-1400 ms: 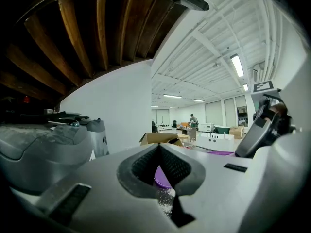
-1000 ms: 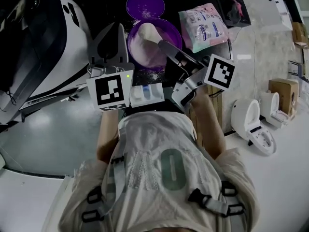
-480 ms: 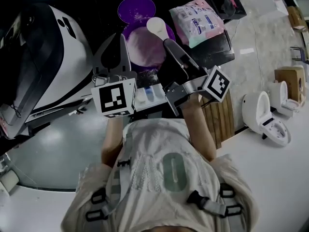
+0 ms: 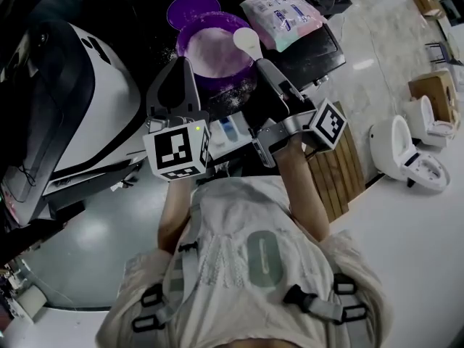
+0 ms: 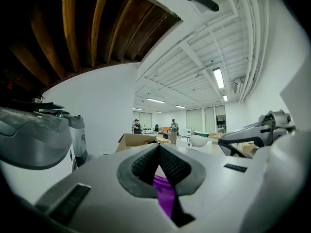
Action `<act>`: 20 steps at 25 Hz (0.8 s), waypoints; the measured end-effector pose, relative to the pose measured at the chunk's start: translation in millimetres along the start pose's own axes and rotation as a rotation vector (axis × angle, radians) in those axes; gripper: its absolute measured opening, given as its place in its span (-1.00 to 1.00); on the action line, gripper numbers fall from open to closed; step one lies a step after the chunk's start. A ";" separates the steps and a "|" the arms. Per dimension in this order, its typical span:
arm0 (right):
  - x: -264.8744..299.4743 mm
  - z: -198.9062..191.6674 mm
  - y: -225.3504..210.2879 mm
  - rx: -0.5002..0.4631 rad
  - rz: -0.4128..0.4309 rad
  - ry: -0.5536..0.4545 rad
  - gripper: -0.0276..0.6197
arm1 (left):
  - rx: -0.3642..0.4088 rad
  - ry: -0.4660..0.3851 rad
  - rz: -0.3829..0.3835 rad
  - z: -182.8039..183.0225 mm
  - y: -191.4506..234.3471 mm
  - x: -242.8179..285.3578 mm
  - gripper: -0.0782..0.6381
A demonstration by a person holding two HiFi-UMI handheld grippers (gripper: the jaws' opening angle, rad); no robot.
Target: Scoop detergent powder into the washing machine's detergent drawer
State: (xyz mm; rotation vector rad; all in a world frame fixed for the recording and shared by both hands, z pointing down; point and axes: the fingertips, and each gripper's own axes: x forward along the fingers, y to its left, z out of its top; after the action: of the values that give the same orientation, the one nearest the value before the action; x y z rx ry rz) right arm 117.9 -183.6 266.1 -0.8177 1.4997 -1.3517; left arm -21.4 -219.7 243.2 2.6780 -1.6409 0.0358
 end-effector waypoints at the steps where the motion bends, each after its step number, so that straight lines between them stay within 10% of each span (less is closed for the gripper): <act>1: -1.2 -1.1 1.1 -0.005 0.004 -0.006 -0.88 | -0.005 0.000 -0.004 -1.6 0.5 -1.9 -0.73; 20: -55.9 -28.6 12.4 -0.001 0.054 0.011 -0.89 | -0.018 -0.013 0.029 -10.6 -13.5 -50.9 -0.73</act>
State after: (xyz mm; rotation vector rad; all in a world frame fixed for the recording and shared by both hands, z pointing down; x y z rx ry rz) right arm 112.2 -119.9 264.1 -0.7663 1.5206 -1.3170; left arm -32.6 -168.1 252.9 2.6476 -1.6748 0.0035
